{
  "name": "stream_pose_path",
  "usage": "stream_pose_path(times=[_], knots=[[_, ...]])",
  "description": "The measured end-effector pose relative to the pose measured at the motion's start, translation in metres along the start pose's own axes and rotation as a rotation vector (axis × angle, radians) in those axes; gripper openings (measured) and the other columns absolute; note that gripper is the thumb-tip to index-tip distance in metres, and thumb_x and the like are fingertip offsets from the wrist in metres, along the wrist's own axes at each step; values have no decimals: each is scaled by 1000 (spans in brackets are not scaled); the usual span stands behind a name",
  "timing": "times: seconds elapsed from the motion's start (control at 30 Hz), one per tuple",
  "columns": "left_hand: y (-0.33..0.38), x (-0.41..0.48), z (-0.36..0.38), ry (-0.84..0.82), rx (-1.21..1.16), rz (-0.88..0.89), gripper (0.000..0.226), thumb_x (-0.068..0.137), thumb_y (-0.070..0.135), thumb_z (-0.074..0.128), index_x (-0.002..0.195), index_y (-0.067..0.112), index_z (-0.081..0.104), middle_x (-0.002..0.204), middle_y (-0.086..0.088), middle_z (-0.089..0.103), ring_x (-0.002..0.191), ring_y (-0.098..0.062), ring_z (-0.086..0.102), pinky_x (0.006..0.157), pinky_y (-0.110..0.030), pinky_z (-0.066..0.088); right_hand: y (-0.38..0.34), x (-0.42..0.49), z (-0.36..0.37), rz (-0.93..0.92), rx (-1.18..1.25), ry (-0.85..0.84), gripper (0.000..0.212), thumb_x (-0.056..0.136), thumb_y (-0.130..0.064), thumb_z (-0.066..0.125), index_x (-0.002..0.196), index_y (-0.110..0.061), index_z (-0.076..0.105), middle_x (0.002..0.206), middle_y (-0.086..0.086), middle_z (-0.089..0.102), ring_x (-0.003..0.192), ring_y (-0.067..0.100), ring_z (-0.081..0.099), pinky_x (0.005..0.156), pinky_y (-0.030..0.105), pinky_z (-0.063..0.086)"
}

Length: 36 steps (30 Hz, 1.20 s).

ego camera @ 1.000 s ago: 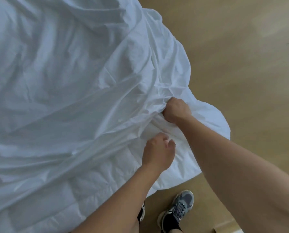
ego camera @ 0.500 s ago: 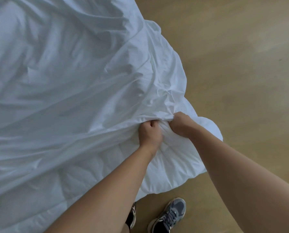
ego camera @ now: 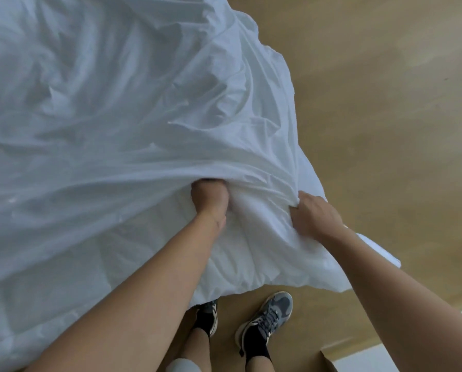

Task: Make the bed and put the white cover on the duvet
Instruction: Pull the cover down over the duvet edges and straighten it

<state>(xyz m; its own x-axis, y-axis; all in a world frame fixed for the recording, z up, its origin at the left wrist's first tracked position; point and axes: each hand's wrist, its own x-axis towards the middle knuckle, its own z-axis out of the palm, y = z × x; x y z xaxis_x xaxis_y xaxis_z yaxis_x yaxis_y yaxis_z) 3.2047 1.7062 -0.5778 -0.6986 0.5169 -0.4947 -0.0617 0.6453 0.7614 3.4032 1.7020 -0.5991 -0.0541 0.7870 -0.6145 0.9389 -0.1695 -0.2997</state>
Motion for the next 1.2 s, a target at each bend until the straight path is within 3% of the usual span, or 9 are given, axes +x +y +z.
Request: stream_pose_path(times=[0.1,0.2,0.4,0.57,0.73,0.9,0.97,1.07,1.2], knots=[[-37,-52,13,-364,233,45,52,89,51,59,136,30,62,145,7,58,133,-17,52,110,-41,45,-13,-3,0,-13,91,-21,14,91,-17,39,82,-17,49,88,3,57,88,32,55,71,36,41],[-56,-75,28,-490,195,-80,48,89,59,61,130,35,64,134,12,63,126,-17,57,107,-40,47,-22,-7,0,-72,107,-26,23,93,-11,42,71,-17,43,73,-3,48,74,27,52,59,33,32],[-64,-138,27,-289,136,-388,60,94,65,49,119,12,60,113,-5,67,107,-29,64,99,-41,51,-23,-15,-12,-10,288,-75,23,93,-6,40,95,-4,64,94,9,67,81,26,57,58,31,39],[-21,-66,25,-38,44,-134,33,98,13,52,125,-2,64,129,-22,65,122,-36,61,101,-43,51,-12,-20,-10,0,350,-120,25,96,-11,44,109,-9,65,106,4,65,97,28,57,80,32,40],[47,23,-6,214,-383,-71,34,86,10,53,117,4,67,120,-7,70,105,-26,70,90,-42,60,-8,-34,14,-33,354,-187,22,96,-17,43,94,-20,64,89,1,70,88,27,64,80,40,53],[12,31,-21,-32,-600,-179,31,85,11,58,114,13,70,118,-7,73,108,-29,70,87,-49,61,-20,-64,36,273,854,-387,28,104,-25,36,110,-15,62,79,2,73,69,24,70,74,46,59],[-13,6,-20,-180,-440,-172,41,80,28,64,120,18,70,120,-3,73,111,-24,68,96,-49,58,-38,-77,41,368,1080,-334,29,104,-22,38,108,-6,62,87,7,68,71,25,67,64,37,58],[-31,-27,-36,-348,-159,16,47,82,42,64,124,23,68,127,5,69,120,-15,62,108,-44,49,-58,-87,53,308,1115,-269,26,100,-20,43,102,-10,67,96,9,73,86,25,70,74,37,60],[-57,-78,-84,-554,49,20,57,76,59,72,129,42,58,123,18,68,117,-5,63,103,-35,49,-67,-89,58,238,1106,-144,17,93,-16,53,98,-4,65,83,9,66,75,19,61,61,29,49]])
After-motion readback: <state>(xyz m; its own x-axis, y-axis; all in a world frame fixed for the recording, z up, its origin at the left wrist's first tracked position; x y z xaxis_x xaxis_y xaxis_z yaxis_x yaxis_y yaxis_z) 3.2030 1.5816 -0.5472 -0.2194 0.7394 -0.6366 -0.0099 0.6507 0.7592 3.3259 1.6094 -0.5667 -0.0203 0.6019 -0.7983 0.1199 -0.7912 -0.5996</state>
